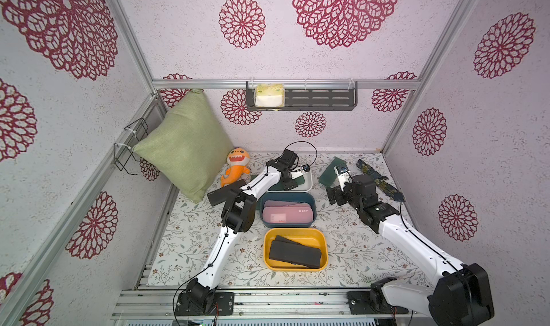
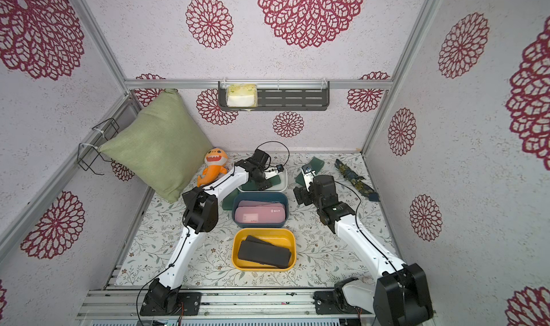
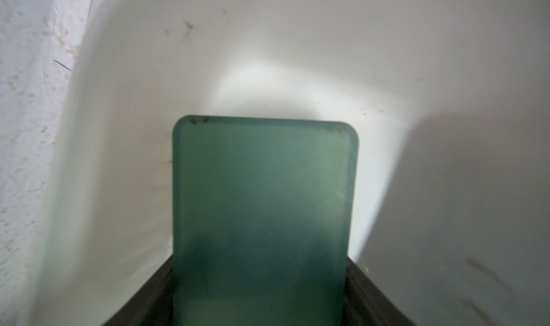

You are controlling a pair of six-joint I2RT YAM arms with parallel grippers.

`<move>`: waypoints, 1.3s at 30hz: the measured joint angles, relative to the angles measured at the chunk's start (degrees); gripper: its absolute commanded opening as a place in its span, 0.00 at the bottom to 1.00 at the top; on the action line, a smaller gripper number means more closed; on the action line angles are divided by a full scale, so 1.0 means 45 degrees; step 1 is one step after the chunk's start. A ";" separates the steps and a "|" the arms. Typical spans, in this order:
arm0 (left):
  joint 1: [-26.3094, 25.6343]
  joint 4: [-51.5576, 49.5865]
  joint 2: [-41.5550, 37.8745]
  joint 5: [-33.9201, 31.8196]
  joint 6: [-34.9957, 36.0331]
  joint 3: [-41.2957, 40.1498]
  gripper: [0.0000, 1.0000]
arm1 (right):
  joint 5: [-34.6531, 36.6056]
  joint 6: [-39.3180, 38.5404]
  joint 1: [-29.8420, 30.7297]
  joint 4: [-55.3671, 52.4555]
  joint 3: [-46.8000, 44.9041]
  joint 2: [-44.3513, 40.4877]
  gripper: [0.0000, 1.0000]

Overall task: Place the pencil cases by color into the storage box
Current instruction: Place the pencil case at the storage box.

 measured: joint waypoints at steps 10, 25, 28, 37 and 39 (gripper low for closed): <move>-0.0063 0.0204 0.0044 -0.0194 0.0170 0.0000 0.90 | -0.0083 -0.0005 -0.0170 0.0005 0.0000 0.0000 0.99; -0.0165 0.0301 0.0219 -0.0729 0.0253 0.0811 0.95 | -0.0296 0.0000 -0.0340 0.0063 0.0000 0.0000 0.99; -0.0165 0.0389 0.0219 -0.0767 0.0262 0.1083 0.96 | -0.0296 0.0010 -0.0359 0.0102 0.0000 0.0000 0.99; -0.0189 0.0432 0.0199 -0.0763 0.0257 0.1093 0.97 | -0.0330 0.0189 -0.0408 0.0102 0.0000 0.0000 0.99; -0.0199 0.0461 0.0160 -0.0758 0.0228 0.0957 0.97 | -0.0321 0.0282 -0.0418 0.0097 0.0000 0.0010 0.99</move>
